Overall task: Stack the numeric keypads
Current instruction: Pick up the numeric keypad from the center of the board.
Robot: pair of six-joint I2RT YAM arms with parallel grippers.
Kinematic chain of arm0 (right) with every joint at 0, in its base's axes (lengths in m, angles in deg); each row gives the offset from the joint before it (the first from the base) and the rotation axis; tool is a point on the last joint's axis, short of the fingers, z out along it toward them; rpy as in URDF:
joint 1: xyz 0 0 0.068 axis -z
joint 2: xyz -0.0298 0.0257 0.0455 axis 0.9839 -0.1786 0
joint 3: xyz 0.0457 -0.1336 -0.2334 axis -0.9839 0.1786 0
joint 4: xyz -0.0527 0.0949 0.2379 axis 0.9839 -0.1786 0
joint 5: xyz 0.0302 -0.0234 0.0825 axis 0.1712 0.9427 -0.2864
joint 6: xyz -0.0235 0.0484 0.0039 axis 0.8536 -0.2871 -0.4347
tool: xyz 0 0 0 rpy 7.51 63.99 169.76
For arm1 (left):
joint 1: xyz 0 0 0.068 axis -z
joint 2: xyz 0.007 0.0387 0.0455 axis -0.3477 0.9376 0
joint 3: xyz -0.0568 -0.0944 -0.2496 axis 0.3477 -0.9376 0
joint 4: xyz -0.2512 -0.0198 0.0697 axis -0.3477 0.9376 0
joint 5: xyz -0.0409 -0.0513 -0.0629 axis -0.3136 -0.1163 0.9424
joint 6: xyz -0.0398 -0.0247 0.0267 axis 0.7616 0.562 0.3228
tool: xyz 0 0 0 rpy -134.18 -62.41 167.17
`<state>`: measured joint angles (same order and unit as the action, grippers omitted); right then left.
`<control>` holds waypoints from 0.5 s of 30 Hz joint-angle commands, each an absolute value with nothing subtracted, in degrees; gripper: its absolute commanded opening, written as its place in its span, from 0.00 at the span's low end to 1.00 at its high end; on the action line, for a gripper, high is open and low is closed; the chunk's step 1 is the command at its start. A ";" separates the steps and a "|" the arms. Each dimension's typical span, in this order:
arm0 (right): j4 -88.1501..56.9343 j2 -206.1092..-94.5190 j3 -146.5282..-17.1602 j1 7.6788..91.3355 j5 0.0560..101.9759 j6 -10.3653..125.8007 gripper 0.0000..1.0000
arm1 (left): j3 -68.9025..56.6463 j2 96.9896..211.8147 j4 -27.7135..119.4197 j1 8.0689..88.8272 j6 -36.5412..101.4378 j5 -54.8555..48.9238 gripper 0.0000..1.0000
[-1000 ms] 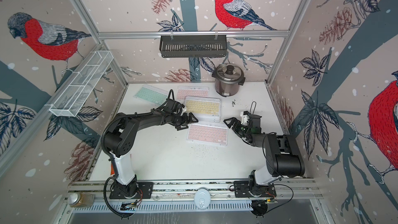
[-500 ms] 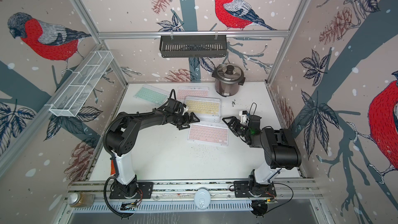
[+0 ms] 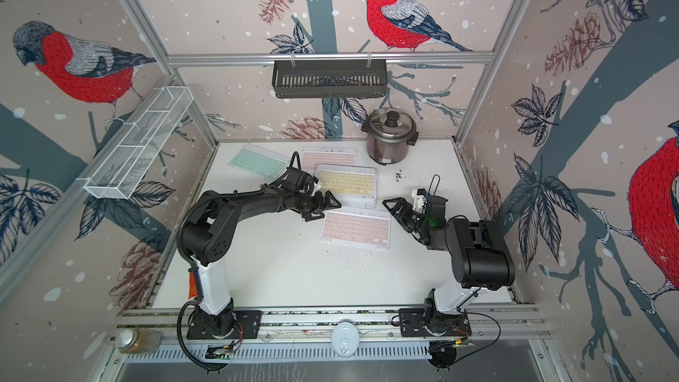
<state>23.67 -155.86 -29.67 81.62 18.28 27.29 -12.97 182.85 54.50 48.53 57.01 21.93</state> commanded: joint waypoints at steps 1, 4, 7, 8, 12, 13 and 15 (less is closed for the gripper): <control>26.13 -157.45 -29.48 80.99 17.69 26.01 1.00 | -13.57 184.17 60.41 48.64 56.40 17.24 0.99; 27.92 -157.96 -29.26 80.24 17.22 24.89 1.00 | -13.82 184.35 60.16 48.57 56.47 17.24 0.99; 28.58 -157.71 -28.97 79.87 16.97 23.97 1.00 | -13.97 184.44 60.06 48.64 56.54 17.35 0.99; 28.99 -157.62 -28.84 79.86 16.70 23.61 1.00 | -14.02 184.35 60.06 48.58 56.56 17.32 0.99; 29.48 -157.35 -28.51 79.88 16.62 23.25 1.00 | -13.86 184.35 60.06 48.60 56.56 17.32 0.99; 28.53 -157.22 -28.58 80.01 17.32 23.97 1.00 | -13.83 184.35 60.05 48.65 56.61 17.34 0.99; 24.72 -156.94 -28.95 80.65 19.62 26.08 1.00 | -13.99 184.27 59.97 48.65 56.46 17.34 0.99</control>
